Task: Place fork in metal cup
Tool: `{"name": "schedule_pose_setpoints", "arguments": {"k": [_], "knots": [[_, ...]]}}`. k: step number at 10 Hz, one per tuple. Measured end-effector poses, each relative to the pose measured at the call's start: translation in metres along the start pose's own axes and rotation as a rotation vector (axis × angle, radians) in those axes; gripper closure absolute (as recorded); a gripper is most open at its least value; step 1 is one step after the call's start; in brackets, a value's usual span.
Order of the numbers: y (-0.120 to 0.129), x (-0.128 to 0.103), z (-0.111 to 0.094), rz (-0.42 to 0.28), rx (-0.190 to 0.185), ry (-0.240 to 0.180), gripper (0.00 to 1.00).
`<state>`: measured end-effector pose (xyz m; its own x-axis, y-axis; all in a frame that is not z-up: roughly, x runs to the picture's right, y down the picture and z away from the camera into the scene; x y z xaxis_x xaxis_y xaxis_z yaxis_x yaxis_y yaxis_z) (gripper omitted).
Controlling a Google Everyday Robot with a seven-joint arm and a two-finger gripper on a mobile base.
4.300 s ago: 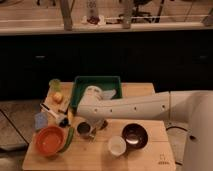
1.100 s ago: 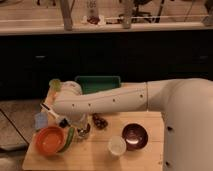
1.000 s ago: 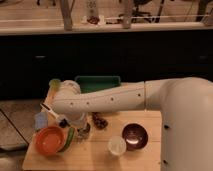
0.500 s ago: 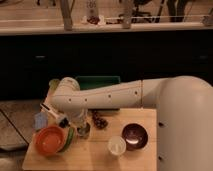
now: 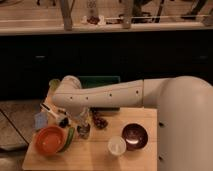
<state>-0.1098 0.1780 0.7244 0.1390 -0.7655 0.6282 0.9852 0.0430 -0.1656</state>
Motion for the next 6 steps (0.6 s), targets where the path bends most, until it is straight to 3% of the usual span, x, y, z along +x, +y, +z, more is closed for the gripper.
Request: {"name": "schedule_pose_setpoints", "arguments": {"k": [3,6], "knots": [[-0.0016,0.0023,-0.0010,-0.003,-0.007,-0.003,0.96],[0.0004,0.0049,-0.0011,0.001,-0.010,-0.014,0.65]]}}
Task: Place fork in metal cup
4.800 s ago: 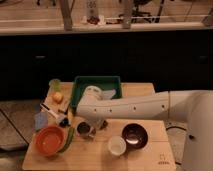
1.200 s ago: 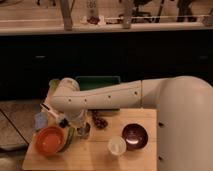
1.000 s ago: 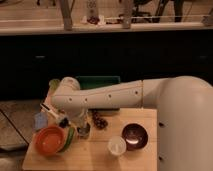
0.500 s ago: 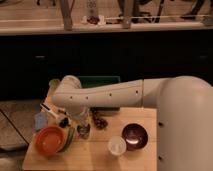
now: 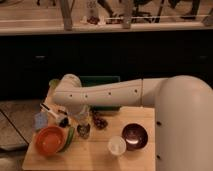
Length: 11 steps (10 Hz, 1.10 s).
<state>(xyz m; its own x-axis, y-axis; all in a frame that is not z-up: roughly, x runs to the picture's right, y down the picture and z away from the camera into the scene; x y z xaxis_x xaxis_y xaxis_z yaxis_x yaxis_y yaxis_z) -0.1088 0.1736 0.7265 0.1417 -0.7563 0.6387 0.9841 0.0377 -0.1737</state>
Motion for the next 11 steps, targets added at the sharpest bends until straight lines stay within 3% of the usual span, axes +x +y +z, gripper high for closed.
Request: {"name": "schedule_pose_setpoints", "arguments": {"k": [5,11], "knots": [[-0.0024,0.0005,0.0012,-0.007,-0.010,-0.007,0.21],[-0.0028,-0.0011,0.0005,-0.015,-0.028,-0.001,0.20]]}}
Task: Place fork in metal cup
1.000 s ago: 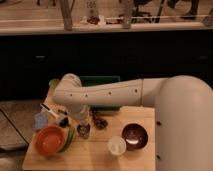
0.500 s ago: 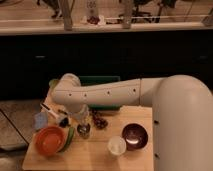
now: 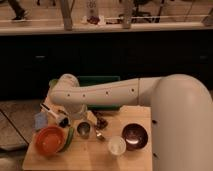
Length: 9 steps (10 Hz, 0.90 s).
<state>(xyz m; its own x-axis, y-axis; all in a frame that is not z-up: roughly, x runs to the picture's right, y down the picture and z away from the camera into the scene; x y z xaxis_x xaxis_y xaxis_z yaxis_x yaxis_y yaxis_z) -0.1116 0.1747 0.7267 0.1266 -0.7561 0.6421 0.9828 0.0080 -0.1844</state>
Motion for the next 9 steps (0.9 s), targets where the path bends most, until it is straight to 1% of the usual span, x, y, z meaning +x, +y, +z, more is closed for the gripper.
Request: {"name": "schedule_pose_setpoints", "arguments": {"k": [5,9], "knots": [[0.0019,-0.0015,-0.0004,0.014,-0.010,0.000,0.20],[0.0006,-0.0009,-0.0006,0.020,-0.001,-0.006,0.20]]}}
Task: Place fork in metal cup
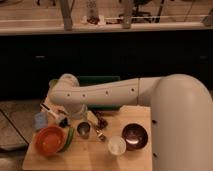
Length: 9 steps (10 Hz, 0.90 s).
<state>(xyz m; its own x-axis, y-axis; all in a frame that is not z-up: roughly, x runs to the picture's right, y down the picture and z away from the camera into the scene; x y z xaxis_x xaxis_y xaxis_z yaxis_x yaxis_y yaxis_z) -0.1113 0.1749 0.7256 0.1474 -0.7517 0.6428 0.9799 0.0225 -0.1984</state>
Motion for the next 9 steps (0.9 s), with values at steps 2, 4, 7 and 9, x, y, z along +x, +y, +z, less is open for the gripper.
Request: {"name": "schedule_pose_setpoints", "arguments": {"k": [2,4,7,9], "knots": [[-0.0006,0.0006,-0.0005,0.003,0.007,-0.001,0.20],[-0.0004,0.0006,-0.0004,0.004,0.007,-0.001,0.20],[-0.0002,0.0006,-0.0003,0.004,0.006,-0.001,0.20],[-0.0002,0.0005,0.0000,0.004,0.006,-0.002,0.20]]}}
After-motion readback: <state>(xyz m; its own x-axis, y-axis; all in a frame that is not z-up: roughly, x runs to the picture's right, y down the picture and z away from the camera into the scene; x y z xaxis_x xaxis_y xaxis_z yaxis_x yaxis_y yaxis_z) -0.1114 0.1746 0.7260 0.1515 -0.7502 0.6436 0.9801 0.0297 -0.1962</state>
